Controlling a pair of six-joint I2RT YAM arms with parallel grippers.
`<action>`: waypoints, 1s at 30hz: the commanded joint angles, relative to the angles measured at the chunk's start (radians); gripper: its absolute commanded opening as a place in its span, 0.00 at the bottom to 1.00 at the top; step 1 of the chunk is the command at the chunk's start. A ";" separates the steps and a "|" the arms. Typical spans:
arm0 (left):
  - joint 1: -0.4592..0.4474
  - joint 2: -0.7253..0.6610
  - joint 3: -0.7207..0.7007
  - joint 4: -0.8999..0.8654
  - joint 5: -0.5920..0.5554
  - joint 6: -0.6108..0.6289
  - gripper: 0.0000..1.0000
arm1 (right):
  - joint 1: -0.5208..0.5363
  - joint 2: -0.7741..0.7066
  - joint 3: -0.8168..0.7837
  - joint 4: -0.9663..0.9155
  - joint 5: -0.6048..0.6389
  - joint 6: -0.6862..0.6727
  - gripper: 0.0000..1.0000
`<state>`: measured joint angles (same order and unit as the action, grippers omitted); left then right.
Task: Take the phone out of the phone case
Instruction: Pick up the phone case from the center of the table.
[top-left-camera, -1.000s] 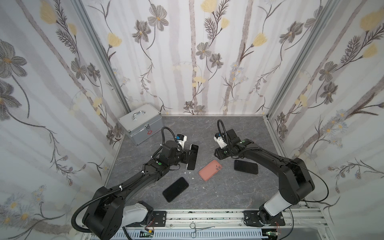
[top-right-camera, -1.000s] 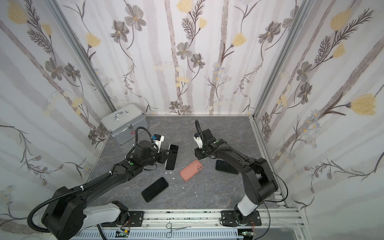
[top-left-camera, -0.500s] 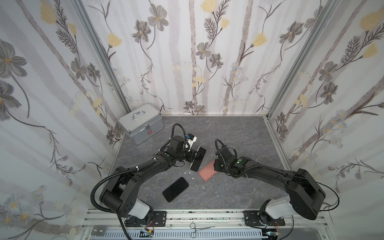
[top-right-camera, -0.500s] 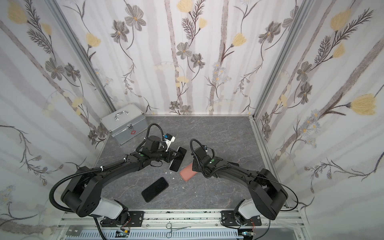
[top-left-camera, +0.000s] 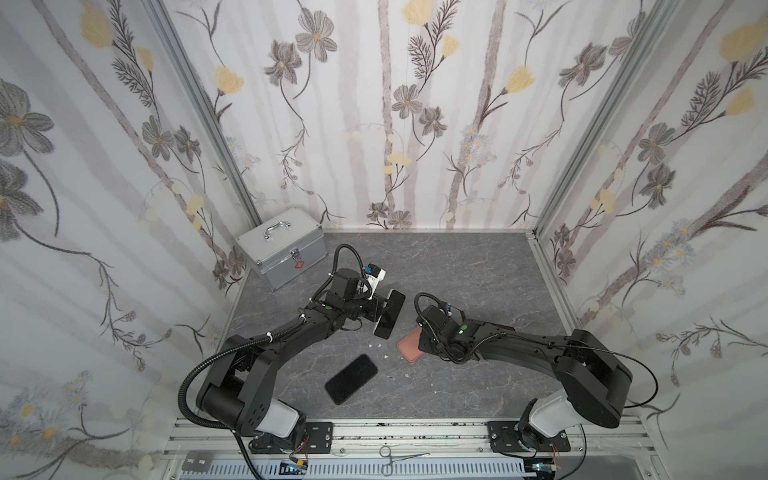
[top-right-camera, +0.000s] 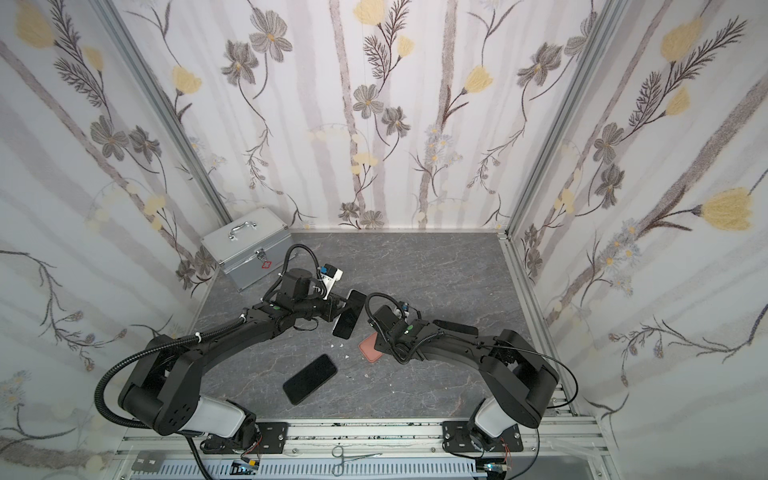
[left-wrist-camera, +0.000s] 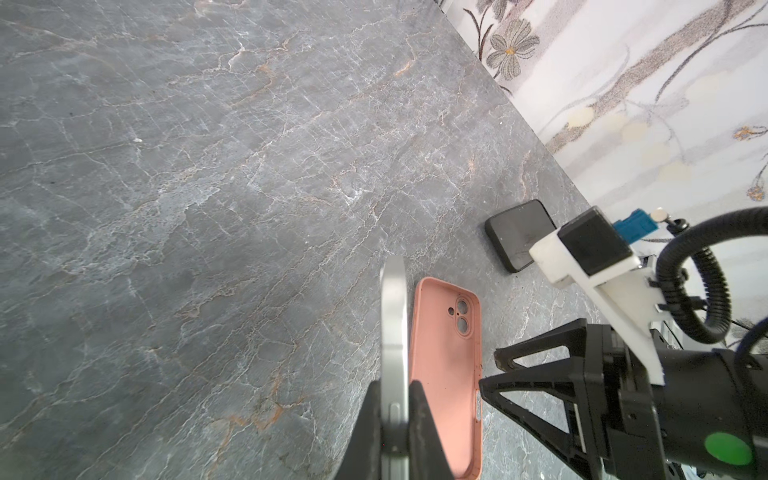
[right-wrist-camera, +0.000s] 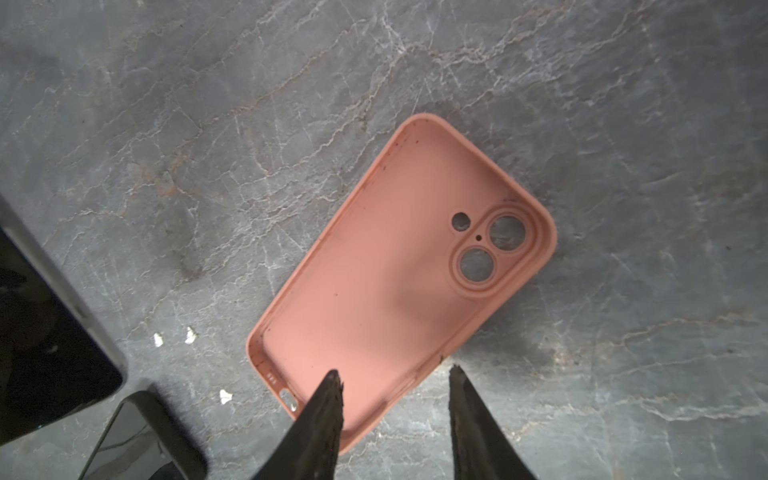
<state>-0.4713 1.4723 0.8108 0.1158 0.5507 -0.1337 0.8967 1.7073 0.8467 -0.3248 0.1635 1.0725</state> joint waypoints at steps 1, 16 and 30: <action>0.004 -0.005 0.001 0.030 0.022 0.006 0.00 | 0.001 0.021 0.016 -0.006 0.028 0.027 0.43; 0.025 0.004 0.001 0.023 0.000 -0.008 0.00 | -0.002 0.119 0.051 -0.013 0.039 0.004 0.38; 0.069 0.072 0.026 -0.001 -0.018 -0.138 0.00 | -0.040 0.182 0.132 -0.029 0.057 -0.139 0.11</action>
<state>-0.4099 1.5311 0.8204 0.0929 0.5270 -0.2157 0.8619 1.8774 0.9516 -0.3580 0.2047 0.9913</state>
